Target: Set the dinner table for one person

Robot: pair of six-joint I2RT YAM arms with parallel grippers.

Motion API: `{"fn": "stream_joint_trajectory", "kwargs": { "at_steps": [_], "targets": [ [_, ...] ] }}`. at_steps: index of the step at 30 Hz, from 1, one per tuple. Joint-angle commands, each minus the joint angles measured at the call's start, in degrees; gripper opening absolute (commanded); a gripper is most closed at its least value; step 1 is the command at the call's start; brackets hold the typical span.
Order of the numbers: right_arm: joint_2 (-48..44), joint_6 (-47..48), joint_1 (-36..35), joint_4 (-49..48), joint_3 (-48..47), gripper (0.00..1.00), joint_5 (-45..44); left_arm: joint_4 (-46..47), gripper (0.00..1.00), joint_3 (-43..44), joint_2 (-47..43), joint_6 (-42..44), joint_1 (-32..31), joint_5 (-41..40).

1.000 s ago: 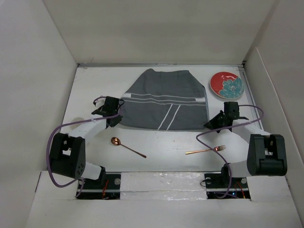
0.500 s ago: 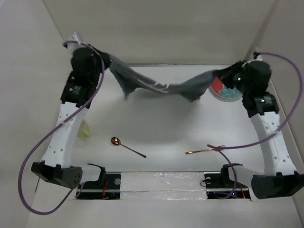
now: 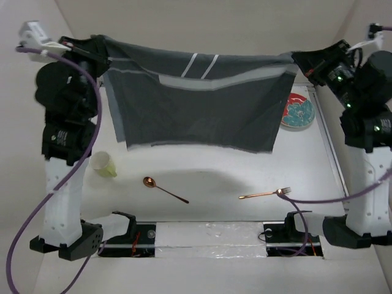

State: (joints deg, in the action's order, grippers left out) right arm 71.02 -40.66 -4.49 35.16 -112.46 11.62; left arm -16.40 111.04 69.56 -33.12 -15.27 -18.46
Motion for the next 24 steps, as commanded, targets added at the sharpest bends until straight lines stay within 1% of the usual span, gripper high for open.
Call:
{"fn": "stream_joint_trajectory", "kwargs": {
  "at_steps": [1, 2, 4, 5, 6, 8, 10, 11, 12, 13, 14, 16, 17, 18, 20, 21, 22, 23, 24],
  "targets": [
    [6.0, 1.0, 0.9, -0.1, 3.3, 0.00, 1.9, 0.6, 0.00, -7.6, 6.2, 2.6, 0.4, -1.7],
    [8.5, 1.0, 1.4, -1.4, 4.1, 0.00, 2.2, 0.9, 0.00, -8.4, 7.4, 2.7, 0.4, -1.1],
    [11.2, 0.9, 1.9, -2.8, 3.7, 0.00, 4.3, 0.1, 0.00, -8.1, 12.9, 2.5, 2.5, 2.0],
    [14.0, 0.7, 1.9, -4.2, 3.0, 0.00, 4.2, -0.4, 0.00, -7.4, 15.1, 1.6, 4.1, 7.1],
    [15.7, 0.2, 1.9, -4.8, 2.2, 0.00, 4.2, -0.6, 0.00, -5.7, 18.7, 0.5, 6.9, 9.7],
    [19.2, 0.1, 1.9, -6.3, -0.2, 0.00, 4.6, -0.4, 0.00, -2.7, 22.0, -0.7, 8.4, 14.0],
    [25.0, -0.6, 1.9, -6.6, -5.8, 0.00, 5.1, -1.4, 0.00, 4.2, 26.2, -1.1, 8.9, 14.2],
    [27.0, -0.9, 1.9, -6.5, -8.3, 0.00, 5.5, -2.0, 0.00, 6.8, 27.8, -1.8, 10.0, 16.4],
    [30.8, -1.8, 1.9, -6.2, -14.2, 0.00, 6.0, -3.3, 0.00, 12.2, 30.3, -2.6, 10.6, 17.7],
    [32.8, -2.0, 2.6, -5.5, -17.7, 0.00, 6.5, -3.3, 0.00, 13.9, 31.0, -3.5, 12.0, 18.1],
    [34.5, -2.5, 2.6, -3.7, -21.1, 0.00, 6.9, -2.9, 0.00, 14.7, 31.3, -5.5, 12.7, 21.7],
    [37.7, -3.5, 3.2, -3.0, -27.6, 0.00, 7.7, -0.9, 0.00, 13.5, 30.4, -6.9, 13.8, 23.3],
    [37.8, -3.8, 3.2, -2.6, -28.4, 0.00, 8.3, -0.6, 0.00, 12.9, 29.9, -6.9, 14.3, 23.6],
    [37.6, -3.5, 3.2, -2.8, -28.1, 0.00, 8.8, -0.7, 0.00, 10.7, 28.8, -6.6, 14.3, 23.6],
    [34.2, -2.7, 3.2, -4.9, -19.9, 0.00, 8.3, 0.1, 0.00, 6.1, 27.0, -5.7, 14.9, 23.9],
    [30.4, -2.4, 3.2, -8.5, -9.9, 0.00, 8.7, 3.4, 0.00, -5.6, 23.0, -5.3, 15.4, 24.5],
    [28.5, -2.4, 3.2, -10.5, -4.4, 0.00, 8.7, 3.4, 0.00, -5.8, 23.0, -5.3, 15.4, 25.0],
    [26.6, -2.4, 3.2, -12.6, 0.9, 0.00, 9.0, 7.3, 0.00, -10.2, 21.3, -5.2, 16.5, 26.3],
    [25.1, -2.3, 3.8, -14.5, 6.2, 0.00, 10.1, 9.4, 0.00, -20.0, 18.1, -5.6, 17.0, 27.2]
  ]
}}
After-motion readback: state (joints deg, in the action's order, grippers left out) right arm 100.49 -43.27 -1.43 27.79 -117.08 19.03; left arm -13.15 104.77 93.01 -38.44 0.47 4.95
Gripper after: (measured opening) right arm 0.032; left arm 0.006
